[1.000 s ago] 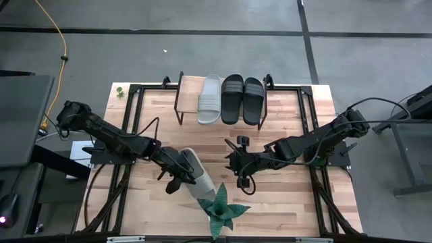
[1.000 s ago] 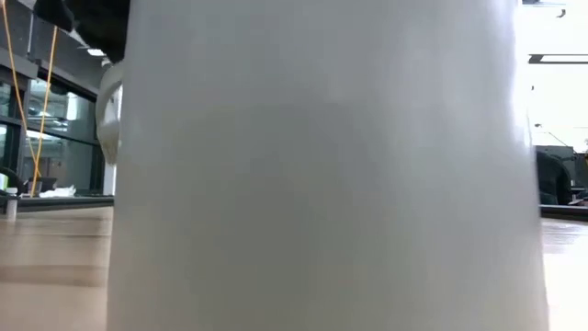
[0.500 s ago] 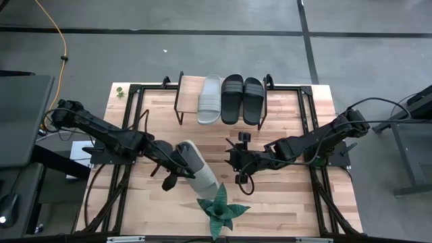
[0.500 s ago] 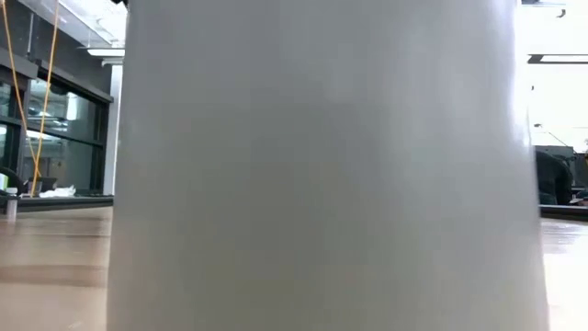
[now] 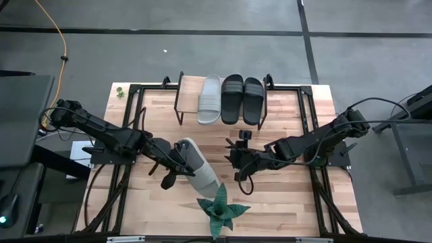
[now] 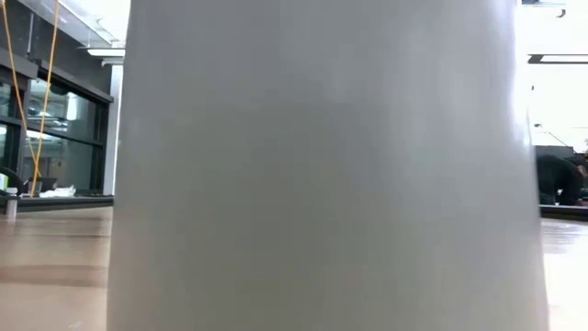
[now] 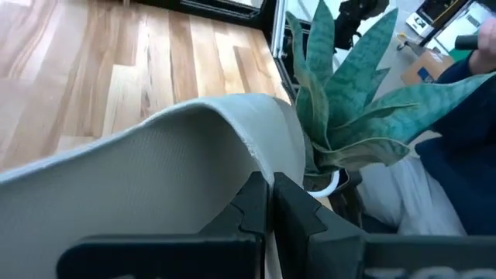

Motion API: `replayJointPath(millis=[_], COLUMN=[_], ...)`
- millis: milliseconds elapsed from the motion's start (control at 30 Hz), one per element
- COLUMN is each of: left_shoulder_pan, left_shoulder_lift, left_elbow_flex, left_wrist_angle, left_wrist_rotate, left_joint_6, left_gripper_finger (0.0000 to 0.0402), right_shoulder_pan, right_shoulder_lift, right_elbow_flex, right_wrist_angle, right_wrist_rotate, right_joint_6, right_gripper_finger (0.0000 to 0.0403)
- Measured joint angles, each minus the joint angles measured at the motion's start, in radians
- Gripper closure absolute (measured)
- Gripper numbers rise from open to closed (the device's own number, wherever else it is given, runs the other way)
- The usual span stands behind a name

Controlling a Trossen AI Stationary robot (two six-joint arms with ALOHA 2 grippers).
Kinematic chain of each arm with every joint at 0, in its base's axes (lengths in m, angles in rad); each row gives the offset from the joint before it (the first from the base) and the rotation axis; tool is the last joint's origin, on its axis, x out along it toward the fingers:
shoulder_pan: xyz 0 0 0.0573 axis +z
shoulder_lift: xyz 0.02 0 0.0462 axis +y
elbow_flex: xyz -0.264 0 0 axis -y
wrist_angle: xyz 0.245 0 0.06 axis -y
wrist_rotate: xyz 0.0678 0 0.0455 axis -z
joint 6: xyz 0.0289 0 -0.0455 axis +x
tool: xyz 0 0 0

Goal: Pick and place slides into the shelf
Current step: Put the gray slipper on the shelf

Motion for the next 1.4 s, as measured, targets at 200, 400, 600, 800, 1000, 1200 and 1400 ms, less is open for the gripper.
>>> replayJointPath(millis=[200,400,600,800,1000,1200,1400], left_shoulder_pan=[0.0,0.002,0.019,0.02,0.02,0.02,0.02], left_shoulder_lift=[-0.048,-0.104,-0.171,-0.185,-0.192,-0.191,-0.191], left_elbow_flex=[-0.001,0.0,0.008,0.043,0.095,0.17,0.226], left_wrist_angle=[-0.047,-0.091,-0.167,-0.203,-0.286,-0.367,-0.4], left_wrist_rotate=[-0.019,-0.065,-0.087,-0.097,-0.115,-0.142,-0.14], left_joint_6=[0.007,0.008,0.008,0.014,0.025,0.026,0.047], left_gripper_finger=[0.0401,0.0401,0.0401,0.0401,0.0401,0.0401,0.0401], right_shoulder_pan=[0.019,0.037,0.048,0.058,0.059,0.059,0.059], right_shoulder_lift=[0.0,0.0,0.001,0.009,0.013,0.013,0.013], right_elbow_flex=[0.0,0.0,0.0,0.0,0.0,0.0,0.0], right_wrist_angle=[0.01,0.033,0.05,0.057,0.083,0.111,0.117], right_wrist_rotate=[0.087,0.106,0.106,0.101,0.077,0.079,0.079], right_joint_6=[-0.039,-0.08,-0.121,-0.139,-0.161,-0.185,-0.188], right_gripper_finger=[0.0256,0.0256,0.0256,0.0256,0.0256,0.0256,0.0256])
